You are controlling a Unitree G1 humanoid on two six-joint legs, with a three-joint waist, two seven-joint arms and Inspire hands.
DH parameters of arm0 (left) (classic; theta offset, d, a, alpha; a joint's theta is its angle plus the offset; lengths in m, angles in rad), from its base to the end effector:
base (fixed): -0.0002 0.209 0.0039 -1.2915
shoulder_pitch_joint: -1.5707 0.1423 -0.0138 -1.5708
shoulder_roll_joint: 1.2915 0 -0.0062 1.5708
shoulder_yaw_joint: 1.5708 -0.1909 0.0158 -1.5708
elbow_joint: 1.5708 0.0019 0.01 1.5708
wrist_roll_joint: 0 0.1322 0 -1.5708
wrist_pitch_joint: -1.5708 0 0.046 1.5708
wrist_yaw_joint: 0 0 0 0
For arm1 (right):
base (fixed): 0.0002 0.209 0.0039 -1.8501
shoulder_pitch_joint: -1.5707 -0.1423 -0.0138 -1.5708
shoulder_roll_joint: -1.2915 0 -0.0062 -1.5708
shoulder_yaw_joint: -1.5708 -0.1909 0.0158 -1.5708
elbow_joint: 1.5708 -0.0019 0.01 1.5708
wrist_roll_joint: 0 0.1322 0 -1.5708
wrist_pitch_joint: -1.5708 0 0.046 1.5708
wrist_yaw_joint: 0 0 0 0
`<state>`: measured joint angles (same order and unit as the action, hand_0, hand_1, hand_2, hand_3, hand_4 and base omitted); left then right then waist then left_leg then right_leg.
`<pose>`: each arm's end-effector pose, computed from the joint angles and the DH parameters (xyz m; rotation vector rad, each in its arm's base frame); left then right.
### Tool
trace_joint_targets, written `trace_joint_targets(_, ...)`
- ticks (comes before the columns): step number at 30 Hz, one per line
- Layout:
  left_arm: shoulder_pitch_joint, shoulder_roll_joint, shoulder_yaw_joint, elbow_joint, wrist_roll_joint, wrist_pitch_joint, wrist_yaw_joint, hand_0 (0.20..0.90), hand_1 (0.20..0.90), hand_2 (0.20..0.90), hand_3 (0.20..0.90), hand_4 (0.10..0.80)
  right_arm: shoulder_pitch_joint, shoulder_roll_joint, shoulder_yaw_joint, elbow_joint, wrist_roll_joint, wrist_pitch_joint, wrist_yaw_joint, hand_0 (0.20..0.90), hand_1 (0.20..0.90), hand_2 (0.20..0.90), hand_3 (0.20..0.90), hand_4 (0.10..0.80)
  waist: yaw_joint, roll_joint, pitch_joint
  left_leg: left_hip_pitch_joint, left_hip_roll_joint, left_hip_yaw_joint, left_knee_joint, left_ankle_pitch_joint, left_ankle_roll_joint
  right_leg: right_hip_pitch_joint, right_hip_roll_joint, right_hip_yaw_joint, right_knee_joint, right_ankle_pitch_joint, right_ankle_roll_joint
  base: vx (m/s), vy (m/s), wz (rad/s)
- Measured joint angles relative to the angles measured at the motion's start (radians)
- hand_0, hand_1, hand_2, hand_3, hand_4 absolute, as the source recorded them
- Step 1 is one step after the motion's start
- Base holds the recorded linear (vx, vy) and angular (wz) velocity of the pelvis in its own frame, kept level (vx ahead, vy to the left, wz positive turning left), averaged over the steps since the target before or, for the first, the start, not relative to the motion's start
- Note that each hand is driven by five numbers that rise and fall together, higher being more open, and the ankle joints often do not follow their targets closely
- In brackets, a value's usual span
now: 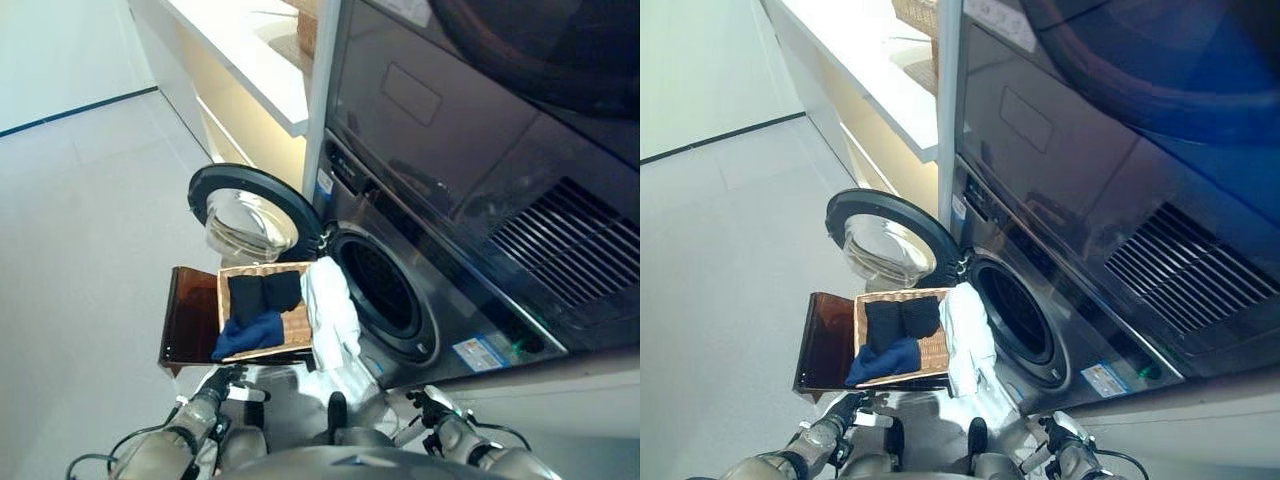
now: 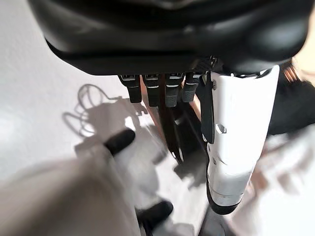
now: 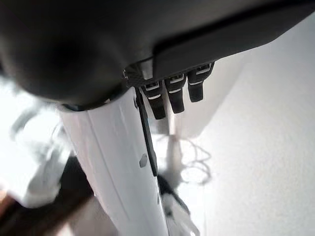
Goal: Pick up the clothes and place them into the washing machine
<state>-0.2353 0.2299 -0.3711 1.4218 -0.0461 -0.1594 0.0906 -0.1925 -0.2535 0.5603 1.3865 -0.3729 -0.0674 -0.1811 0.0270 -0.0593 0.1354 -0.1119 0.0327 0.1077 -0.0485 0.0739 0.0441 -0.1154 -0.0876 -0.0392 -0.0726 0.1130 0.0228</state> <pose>0.1291 0.2130 -0.1052 0.4884 1.0269 -0.0658 0.1116 -0.2142 -0.1111 -1.0319 1.0190 0.3908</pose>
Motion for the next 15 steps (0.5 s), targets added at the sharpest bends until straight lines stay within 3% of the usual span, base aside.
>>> trace_joint_targets(3,0.017,0.016,0.006,-0.001,-0.02,-0.001,0.033,0.9,0.9,0.9,0.9,0.8,-0.029,-0.014,0.035,-0.074,-0.052,0.024,-0.004,0.9,0.9,0.9,0.9,0.8,0.021,-0.001,0.0,0.001,-0.012,-0.005,-0.009,-0.001,0.006,-0.003,-0.01,0.028,-0.001,0.029,0.062,0.028,0.021,0.09)
trace_joint_targets(10,0.037,-0.011,-0.006,-0.02,-0.042,-0.002,0.05,0.9,0.9,0.9,0.9,0.8,-0.185,-0.018,0.115,-0.314,-0.125,-0.004,-0.038,0.9,0.9,0.9,0.9,0.8,0.036,-0.018,0.002,0.001,-0.012,-0.006,-0.009,-0.005,-0.001,0.003,-0.009,0.027,-0.009,0.021,0.073,0.0,0.0,0.0)
trace_joint_targets(15,0.031,0.005,-0.012,-0.04,-0.045,-0.002,0.068,0.9,0.9,0.9,0.9,0.8,-0.321,-0.006,0.178,-0.391,-0.173,0.0,-0.061,0.9,0.9,0.9,0.9,0.8,0.045,-0.079,0.002,-0.005,-0.005,-0.023,-0.01,0.003,-0.02,0.003,-0.002,0.017,-0.01,0.002,0.068,-0.019,0.002,0.07)
